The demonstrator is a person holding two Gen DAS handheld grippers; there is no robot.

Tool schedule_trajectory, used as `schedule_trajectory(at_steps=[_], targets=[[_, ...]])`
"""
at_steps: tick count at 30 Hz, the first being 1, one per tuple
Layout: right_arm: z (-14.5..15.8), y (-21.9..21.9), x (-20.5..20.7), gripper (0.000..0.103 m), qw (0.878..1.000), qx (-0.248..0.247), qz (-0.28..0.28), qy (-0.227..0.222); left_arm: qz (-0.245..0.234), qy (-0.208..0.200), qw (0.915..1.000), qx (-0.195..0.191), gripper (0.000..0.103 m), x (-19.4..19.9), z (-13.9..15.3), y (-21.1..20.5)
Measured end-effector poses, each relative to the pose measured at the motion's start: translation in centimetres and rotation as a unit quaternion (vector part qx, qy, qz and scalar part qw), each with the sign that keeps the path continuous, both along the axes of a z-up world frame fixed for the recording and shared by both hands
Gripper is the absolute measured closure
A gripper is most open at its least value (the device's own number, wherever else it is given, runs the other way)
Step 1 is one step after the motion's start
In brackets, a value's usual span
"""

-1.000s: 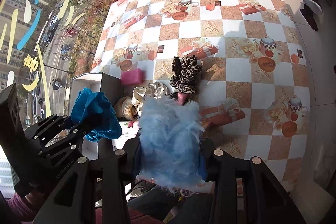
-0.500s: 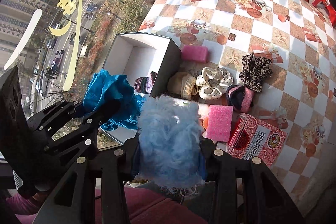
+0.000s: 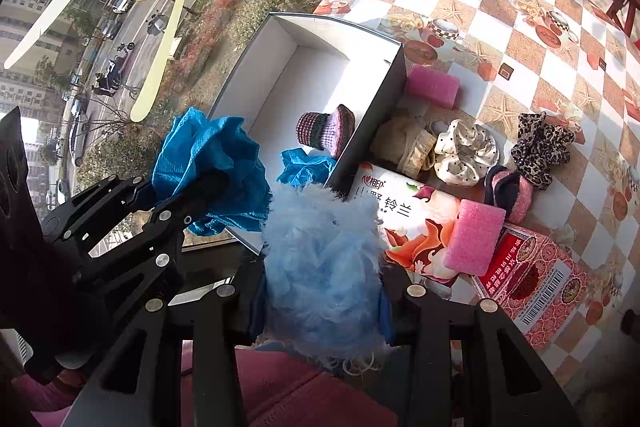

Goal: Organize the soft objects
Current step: 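Carry the blue bag and fluffy boa in both grippers over the white box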

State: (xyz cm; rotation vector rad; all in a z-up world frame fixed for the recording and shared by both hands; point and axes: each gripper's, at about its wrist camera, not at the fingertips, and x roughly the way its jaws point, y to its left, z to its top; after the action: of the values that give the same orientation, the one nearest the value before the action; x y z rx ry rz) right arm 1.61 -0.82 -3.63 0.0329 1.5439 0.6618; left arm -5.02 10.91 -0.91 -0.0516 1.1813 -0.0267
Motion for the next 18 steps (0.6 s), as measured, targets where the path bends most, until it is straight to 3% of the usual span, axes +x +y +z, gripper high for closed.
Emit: schedule_trajectory(at_steps=[18], targets=[[-0.41,0.58,-0.13,0.06,1.0,0.007,0.004,0.008,0.017,0.0,0.9998,0.004,0.079,-0.38,0.08,0.58]])
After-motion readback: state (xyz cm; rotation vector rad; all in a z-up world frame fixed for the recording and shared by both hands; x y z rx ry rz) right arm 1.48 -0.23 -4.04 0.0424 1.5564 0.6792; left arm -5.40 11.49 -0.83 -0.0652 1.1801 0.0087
